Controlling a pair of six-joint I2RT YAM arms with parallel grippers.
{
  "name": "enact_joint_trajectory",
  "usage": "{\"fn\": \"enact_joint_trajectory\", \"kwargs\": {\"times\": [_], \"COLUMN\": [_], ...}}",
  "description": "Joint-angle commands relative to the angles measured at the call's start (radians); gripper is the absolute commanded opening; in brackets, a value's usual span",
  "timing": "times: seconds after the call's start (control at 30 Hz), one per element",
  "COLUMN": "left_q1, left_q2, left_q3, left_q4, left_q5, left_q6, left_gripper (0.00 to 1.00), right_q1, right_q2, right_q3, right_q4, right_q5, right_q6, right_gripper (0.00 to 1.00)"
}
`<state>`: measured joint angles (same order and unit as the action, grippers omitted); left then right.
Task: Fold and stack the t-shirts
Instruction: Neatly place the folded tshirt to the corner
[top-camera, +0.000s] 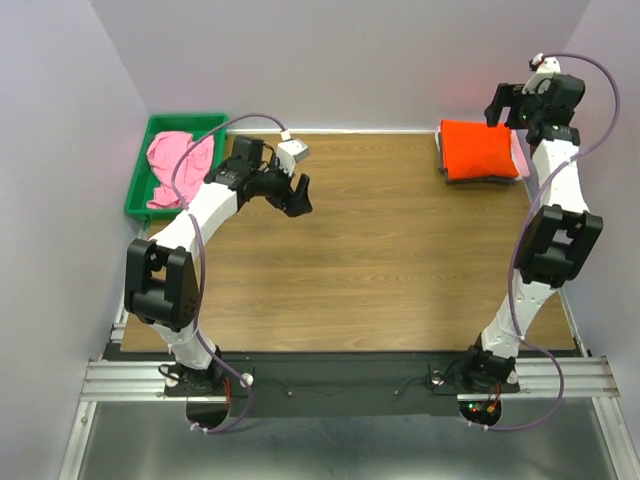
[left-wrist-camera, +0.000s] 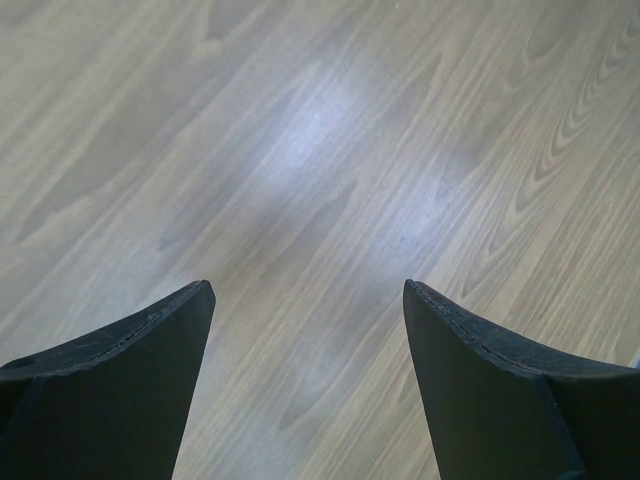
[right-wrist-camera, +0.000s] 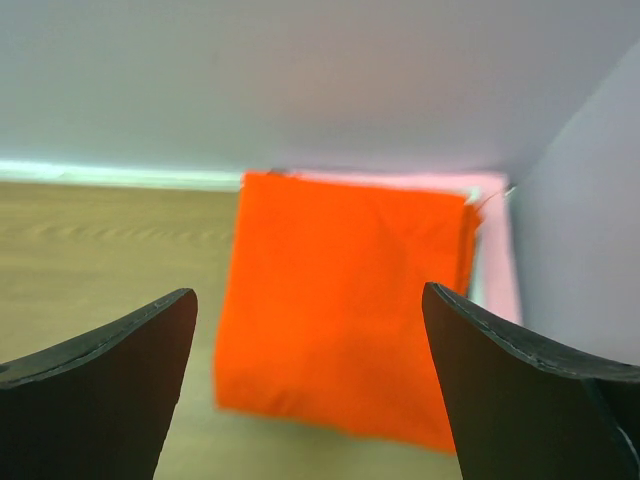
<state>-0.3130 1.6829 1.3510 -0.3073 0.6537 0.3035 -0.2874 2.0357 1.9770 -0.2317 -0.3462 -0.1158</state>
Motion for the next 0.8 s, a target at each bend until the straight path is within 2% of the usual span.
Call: {"fn": "enact_joint_trajectory", "kwargs": {"times": [0.0,0.2,0.23,0.37,0.47,0.67,0.77], "left_q1": [0.031,0.051,0.051,0.061,0.061,0.060,0.060], "left_q2": [-0.104,-0.158,-0.163,-0.211,-0.280,-0.396,-0.431], "left_q3": [0.033,-0.010,-0.029,-0.131,-0.231,-0.361,-0.410], "left_q4": [0.053,0.013,0.002,-0.010,0.016,0.069,0.089], "left_q5": [-0.029,-0.126,-0.138,-0.196,-0.229,-0.318,-0.339], "left_q6": [-0.023,-0.038,-0.037,-0.033,-0.027,0.066,0.080], "left_gripper": [0.88,0.88,0.88,0.88,0.88,0.88,0.88], "right_q1": [-0.006,-0.006,-0.004,0.004,0.004,0.004,0.005], "right_q2": [-0.121,-0.331,-0.385,-0.481,-0.566,-0.664,-0.721], "right_q3": [-0.134,-0.485,-0.574,-0.732,-0.813,-0.833,-0.869], "right_q4": [-0.152,-0.219,-0.231,-0.334,-0.391,-0.500,-0.500], "right_q5": [-0.149,-0.234,-0.228,-0.192,-0.185,-0.166,-0.157], "right_q6": [0.082,0.077,0.068,-0.013,-0.068,-0.117,-0.128], "right_gripper": [1.00,1.00,1.00,1.00,1.00,1.00,1.00]}}
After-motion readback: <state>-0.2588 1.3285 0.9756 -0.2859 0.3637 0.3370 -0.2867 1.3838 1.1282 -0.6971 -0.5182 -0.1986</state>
